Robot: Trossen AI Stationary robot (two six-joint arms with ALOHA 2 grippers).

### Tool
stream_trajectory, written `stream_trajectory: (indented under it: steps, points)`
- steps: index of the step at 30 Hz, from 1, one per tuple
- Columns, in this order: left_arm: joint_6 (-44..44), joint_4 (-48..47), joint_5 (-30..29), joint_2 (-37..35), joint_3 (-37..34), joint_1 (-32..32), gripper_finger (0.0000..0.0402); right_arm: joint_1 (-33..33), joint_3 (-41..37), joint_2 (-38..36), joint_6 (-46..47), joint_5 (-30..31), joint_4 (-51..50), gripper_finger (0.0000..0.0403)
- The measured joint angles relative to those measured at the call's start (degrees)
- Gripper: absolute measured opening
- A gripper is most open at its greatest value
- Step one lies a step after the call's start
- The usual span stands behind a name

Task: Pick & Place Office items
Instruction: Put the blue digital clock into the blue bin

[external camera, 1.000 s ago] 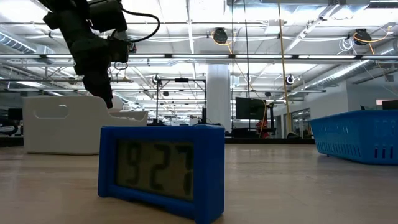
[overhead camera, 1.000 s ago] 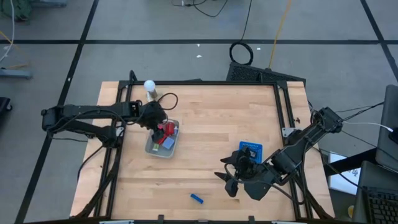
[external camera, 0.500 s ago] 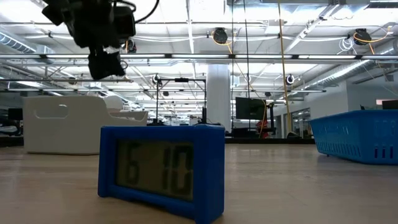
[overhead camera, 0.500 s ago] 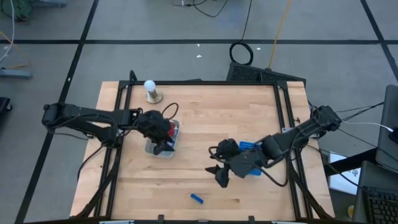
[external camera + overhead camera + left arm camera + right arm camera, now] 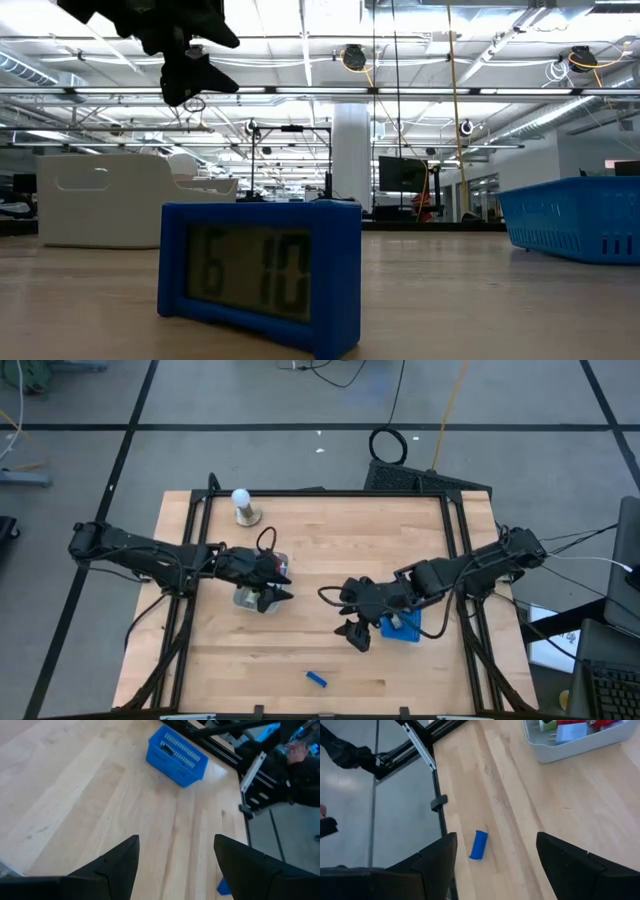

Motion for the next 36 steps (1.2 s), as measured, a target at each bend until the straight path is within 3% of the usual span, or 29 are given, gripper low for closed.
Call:
stream_trajectory:
  steps: [7, 12, 16, 22, 36]
  points:
    - [-2.2, 0.0, -1.2, 0.0, 0.0, -0.1, 0.0255, -3.5, 0.0, 3.6, -5.9, -3.5, -4.5, 0.0267]
    - [-4.4, 0.0, -2.2, 0.0, 0.0, -0.2, 0.0255, -4.7, 0.0, 5.8, -11.3, -8.6, -2.8, 0.0267]
    - [-7.2, 0.4, -2.2, 0.0, 0.0, -0.2, 0.0255, -4.6, 0.0, 6.4, -14.7, -8.8, -2.5, 0.0267]
    - [-8.6, 0.8, -2.2, 0.0, 0.0, -0.2, 0.0255, -5.4, 0.0, 6.4, -12.9, -6.7, -3.3, 0.0267]
    - [-8.0, 11.1, -2.2, 0.0, 0.0, -0.2, 0.0255, -6.5, 0.0, 6.4, -5.0, -8.9, -1.1, 0.0267]
